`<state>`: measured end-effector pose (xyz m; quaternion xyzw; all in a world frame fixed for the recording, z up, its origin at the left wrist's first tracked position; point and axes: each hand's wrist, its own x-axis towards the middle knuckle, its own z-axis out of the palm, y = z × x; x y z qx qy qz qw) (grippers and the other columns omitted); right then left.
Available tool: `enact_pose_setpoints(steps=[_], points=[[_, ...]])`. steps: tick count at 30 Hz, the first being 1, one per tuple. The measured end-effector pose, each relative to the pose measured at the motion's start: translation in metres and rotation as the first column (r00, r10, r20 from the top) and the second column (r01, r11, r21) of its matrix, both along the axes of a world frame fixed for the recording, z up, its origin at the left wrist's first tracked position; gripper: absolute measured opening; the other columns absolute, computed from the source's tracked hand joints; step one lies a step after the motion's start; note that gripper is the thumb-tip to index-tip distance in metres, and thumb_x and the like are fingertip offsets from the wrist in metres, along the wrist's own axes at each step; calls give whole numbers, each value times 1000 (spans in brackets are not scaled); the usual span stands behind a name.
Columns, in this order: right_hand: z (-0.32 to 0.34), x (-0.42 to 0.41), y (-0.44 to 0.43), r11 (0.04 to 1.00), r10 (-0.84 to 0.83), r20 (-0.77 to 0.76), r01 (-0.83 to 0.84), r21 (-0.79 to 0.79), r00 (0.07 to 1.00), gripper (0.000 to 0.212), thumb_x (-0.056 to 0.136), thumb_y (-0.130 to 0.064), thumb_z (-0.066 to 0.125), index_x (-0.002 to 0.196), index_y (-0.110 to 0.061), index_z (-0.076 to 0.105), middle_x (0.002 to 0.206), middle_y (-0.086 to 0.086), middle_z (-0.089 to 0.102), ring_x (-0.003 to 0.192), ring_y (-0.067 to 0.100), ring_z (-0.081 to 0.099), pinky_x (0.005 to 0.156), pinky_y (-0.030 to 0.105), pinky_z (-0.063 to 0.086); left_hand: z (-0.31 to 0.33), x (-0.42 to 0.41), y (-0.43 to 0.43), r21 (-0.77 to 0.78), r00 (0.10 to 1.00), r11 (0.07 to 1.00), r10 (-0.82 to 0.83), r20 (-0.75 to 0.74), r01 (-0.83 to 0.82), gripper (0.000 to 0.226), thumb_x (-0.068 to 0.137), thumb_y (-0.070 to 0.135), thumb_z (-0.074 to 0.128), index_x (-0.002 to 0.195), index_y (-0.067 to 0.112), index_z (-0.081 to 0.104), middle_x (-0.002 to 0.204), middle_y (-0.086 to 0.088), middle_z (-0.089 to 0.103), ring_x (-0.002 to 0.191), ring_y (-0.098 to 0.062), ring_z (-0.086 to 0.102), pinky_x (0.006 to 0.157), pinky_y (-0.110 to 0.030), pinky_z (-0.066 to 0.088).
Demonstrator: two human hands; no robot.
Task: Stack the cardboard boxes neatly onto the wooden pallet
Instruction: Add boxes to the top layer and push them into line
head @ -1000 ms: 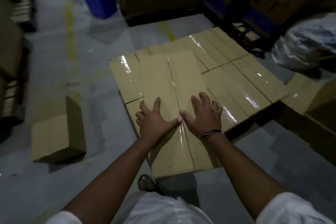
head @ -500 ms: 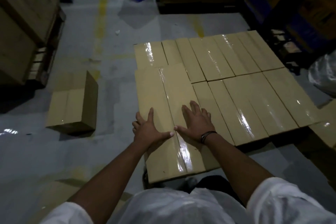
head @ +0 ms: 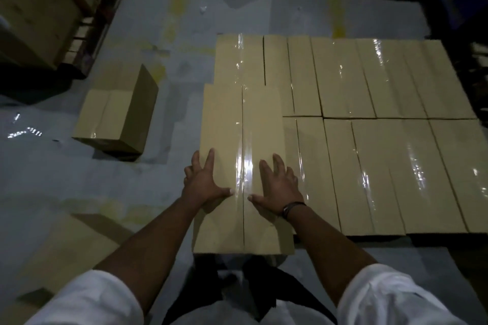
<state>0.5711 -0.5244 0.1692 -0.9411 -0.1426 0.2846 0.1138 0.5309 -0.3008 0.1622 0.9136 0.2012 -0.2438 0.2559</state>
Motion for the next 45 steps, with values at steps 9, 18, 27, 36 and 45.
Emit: enact_pose_setpoints(steps=[9, 18, 27, 36, 45], points=[[-13, -16, -16, 996, 57, -16, -55, 68, 998, 105, 77, -67, 69, 157, -34, 9, 164, 0, -23, 149, 44, -5, 119, 59, 14, -1, -22, -4, -19, 999, 999, 29, -13, -29, 136, 69, 52, 89, 160, 33, -11, 165, -5, -12, 148, -42, 10, 117, -54, 27], [-4, -108, -51, 997, 27, -81, -21, 74, 996, 115, 68, -60, 82, 156, -30, 13, 162, 4, -25, 140, 42, 33, 112, 49, 40, 4, -142, -22, -63, 988, 990, -134, -79, 129, 141, 67, 43, 92, 159, 35, -14, 165, -13, -11, 143, -41, 32, 114, -46, 36], [-24, -163, -53, 958, -232, -20, 232, 167, 973, 95, 83, -28, 81, 156, -33, 21, 165, 13, -1, 141, 39, 36, 112, 39, 36, -21, -190, -12, 22, 973, 988, -157, 171, 155, 97, 88, 16, 75, 162, 23, 13, 150, -19, 40, 129, -34, 49, 103, -40, 45], [-33, -158, -61, 949, -249, 9, 242, 199, 968, 89, 83, -30, 81, 154, -34, 28, 163, 12, 11, 142, 36, 35, 113, 41, 36, -23, -189, -16, 49, 956, 987, -159, 247, 152, 88, 90, 11, 74, 161, 19, 21, 144, -20, 49, 126, -33, 53, 98, -36, 46], [-22, -124, -56, 943, -271, -9, 267, 200, 963, 90, 79, -28, 83, 153, -31, 33, 156, 14, 26, 138, 39, 37, 112, 51, 39, -6, -163, -17, 40, 956, 990, -143, 257, 137, 85, 87, 11, 77, 157, 20, 30, 136, -21, 56, 119, -35, 57, 93, -37, 49]])
